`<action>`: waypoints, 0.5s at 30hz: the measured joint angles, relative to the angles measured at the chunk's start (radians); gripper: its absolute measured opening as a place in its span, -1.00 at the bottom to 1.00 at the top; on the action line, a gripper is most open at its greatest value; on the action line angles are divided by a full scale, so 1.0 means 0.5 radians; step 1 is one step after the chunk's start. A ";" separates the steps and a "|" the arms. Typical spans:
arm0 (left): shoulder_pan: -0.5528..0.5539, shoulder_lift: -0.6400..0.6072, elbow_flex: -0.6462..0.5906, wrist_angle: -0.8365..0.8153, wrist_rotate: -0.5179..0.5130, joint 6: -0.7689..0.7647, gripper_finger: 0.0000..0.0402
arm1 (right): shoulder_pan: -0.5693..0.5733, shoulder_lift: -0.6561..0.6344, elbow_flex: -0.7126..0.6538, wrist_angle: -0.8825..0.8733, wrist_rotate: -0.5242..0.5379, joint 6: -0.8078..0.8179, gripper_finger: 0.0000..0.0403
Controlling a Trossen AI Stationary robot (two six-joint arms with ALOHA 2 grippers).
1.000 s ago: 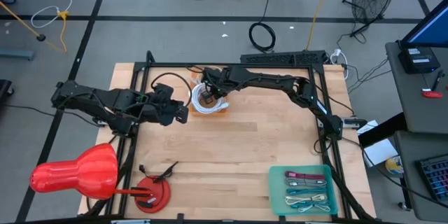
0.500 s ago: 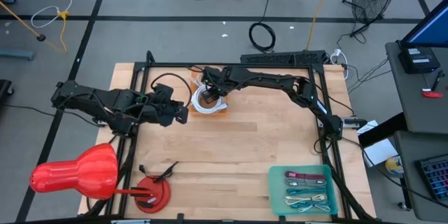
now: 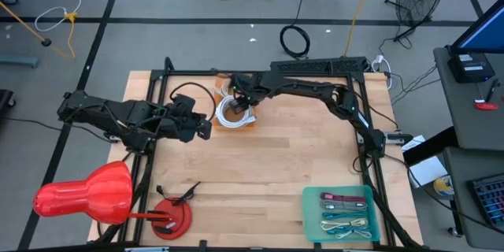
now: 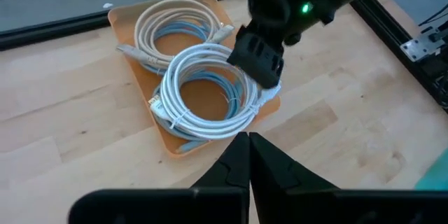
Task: Pick & Place USB Port
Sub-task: Put the white usb cable into the orange bin
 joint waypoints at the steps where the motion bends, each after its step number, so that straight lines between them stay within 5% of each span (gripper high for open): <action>1: 0.002 0.001 0.000 0.000 -0.008 0.004 -0.98 | -0.014 -0.015 0.000 -0.007 0.001 -0.011 -0.20; 7: 0.038 0.001 0.000 -0.001 -0.021 0.021 -0.94 | -0.113 -0.158 0.000 0.093 -0.065 -0.028 -0.20; 11: 0.064 0.001 0.000 0.001 -0.021 0.062 -0.99 | -0.151 -0.246 0.004 0.283 -0.630 -0.024 -0.31; 15: 0.079 0.001 0.000 0.000 -0.021 0.091 -0.94 | 0.003 -0.278 0.002 0.233 -0.995 -0.107 -0.68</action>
